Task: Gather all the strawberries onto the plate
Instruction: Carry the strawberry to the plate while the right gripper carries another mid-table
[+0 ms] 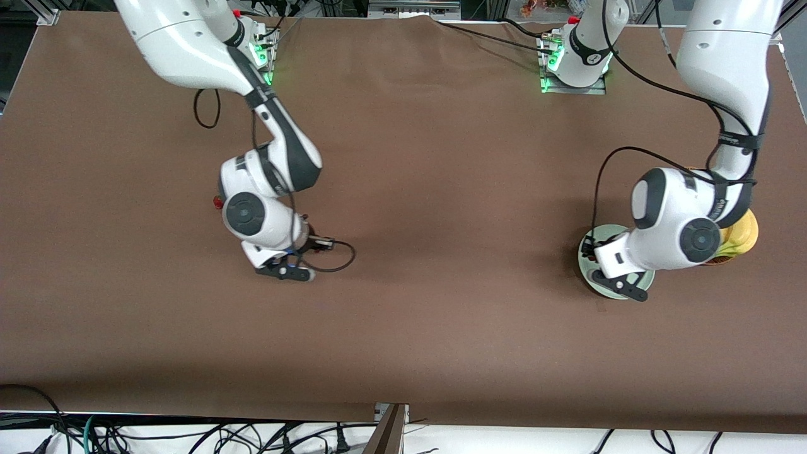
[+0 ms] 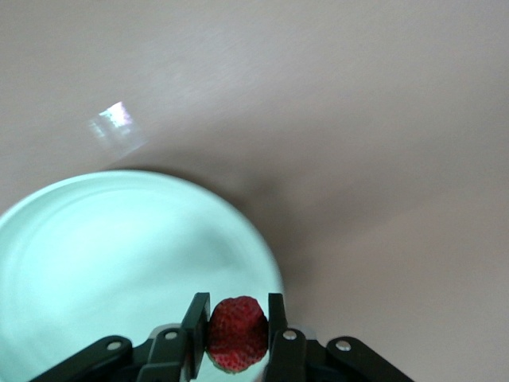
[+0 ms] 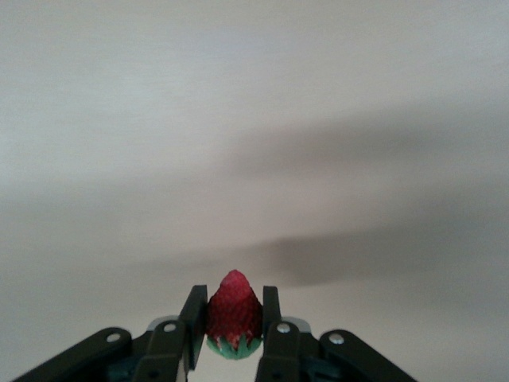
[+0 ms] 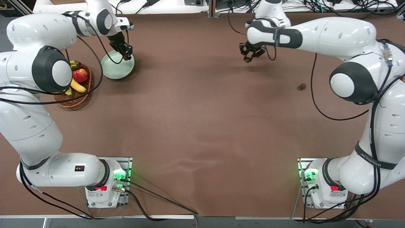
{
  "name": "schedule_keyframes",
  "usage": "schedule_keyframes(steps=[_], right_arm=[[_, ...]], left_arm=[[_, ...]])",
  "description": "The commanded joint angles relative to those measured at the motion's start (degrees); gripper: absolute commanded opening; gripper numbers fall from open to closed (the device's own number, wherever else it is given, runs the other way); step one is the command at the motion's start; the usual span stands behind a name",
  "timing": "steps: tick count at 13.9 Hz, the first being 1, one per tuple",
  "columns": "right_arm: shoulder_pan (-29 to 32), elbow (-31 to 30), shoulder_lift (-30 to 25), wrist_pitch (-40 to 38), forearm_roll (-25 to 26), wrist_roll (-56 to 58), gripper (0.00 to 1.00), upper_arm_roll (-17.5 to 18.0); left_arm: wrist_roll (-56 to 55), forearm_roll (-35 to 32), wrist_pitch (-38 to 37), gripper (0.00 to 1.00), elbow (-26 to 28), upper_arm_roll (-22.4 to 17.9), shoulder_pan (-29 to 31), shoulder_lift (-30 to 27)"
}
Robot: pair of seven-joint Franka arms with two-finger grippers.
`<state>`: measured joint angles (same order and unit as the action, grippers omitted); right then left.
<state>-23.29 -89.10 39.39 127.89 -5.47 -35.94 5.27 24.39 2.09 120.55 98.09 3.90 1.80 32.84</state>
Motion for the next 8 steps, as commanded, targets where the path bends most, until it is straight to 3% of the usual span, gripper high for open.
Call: schedule_keyframes(steps=[1,3,4,5,8], right_arm=[[-5.5,2.9,2.7,5.3,-0.9,-8.3,0.00,-0.5],[-10.2,5.5,5.6,11.0,-0.9,-16.1,0.00,-0.5],[-12.7,8.3,7.7,13.5,-0.9,-20.2,0.00,-0.5],[-14.8,11.3,9.9,15.0,-0.8,-23.9,0.00,-0.5],[-20.4,19.5,15.8,19.1,-0.8,-28.7,0.00,-0.5]], left_arm=[[6.5,-2.4,0.4,0.14,0.4,0.9,3.2,0.5],[7.2,-5.5,1.5,0.40,0.3,1.0,4.2,1.4],[7.2,-5.5,1.5,0.77,0.4,1.0,3.8,1.4],[7.2,-5.5,1.5,1.00,0.4,1.0,3.7,1.3],[7.3,-5.6,0.9,1.00,0.4,1.4,3.7,0.1]])
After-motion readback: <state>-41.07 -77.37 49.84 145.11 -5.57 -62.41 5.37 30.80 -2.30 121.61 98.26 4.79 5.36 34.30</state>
